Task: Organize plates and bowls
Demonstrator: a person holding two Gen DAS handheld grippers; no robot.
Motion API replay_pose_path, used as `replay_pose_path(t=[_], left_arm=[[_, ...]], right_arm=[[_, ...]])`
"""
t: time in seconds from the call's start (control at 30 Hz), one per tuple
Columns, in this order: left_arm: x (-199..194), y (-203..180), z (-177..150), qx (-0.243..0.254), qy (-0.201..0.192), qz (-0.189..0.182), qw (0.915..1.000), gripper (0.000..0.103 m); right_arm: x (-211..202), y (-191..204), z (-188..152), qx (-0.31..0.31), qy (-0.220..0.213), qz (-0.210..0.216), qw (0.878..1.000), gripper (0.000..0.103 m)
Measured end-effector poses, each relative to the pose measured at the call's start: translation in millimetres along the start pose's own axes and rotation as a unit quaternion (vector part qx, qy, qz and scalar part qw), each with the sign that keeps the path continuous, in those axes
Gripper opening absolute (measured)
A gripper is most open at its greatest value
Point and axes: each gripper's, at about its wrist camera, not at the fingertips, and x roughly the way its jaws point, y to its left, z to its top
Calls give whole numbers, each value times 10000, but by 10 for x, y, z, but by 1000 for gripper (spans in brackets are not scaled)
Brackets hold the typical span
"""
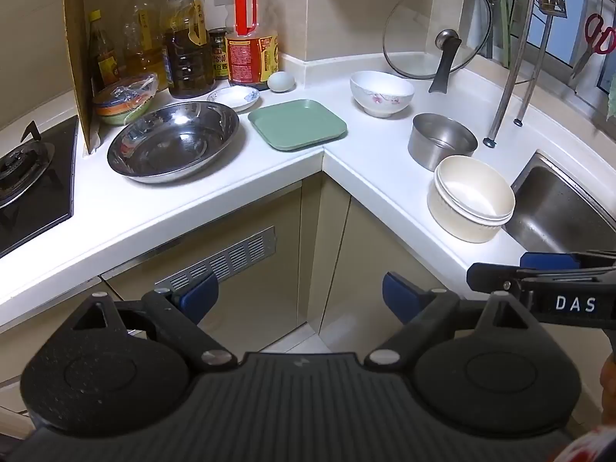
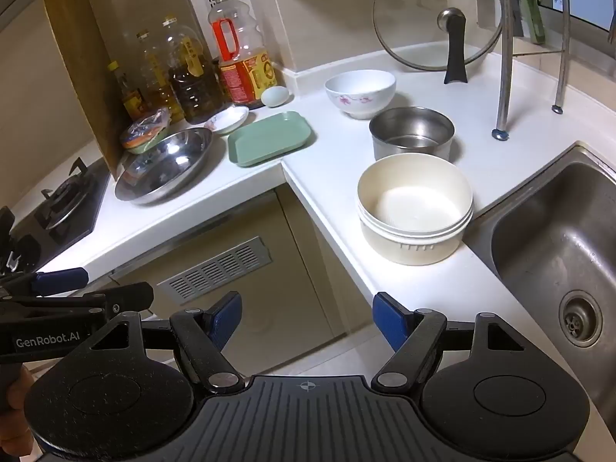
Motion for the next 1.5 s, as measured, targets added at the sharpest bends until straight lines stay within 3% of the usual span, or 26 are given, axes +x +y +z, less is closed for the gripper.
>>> replay_pose_path(t=[1.5], left_arm=[[14,-21,6,-32,0,10,10000,91]], right_arm=[[-34,-45,39,-24,-30,28,10000,75]])
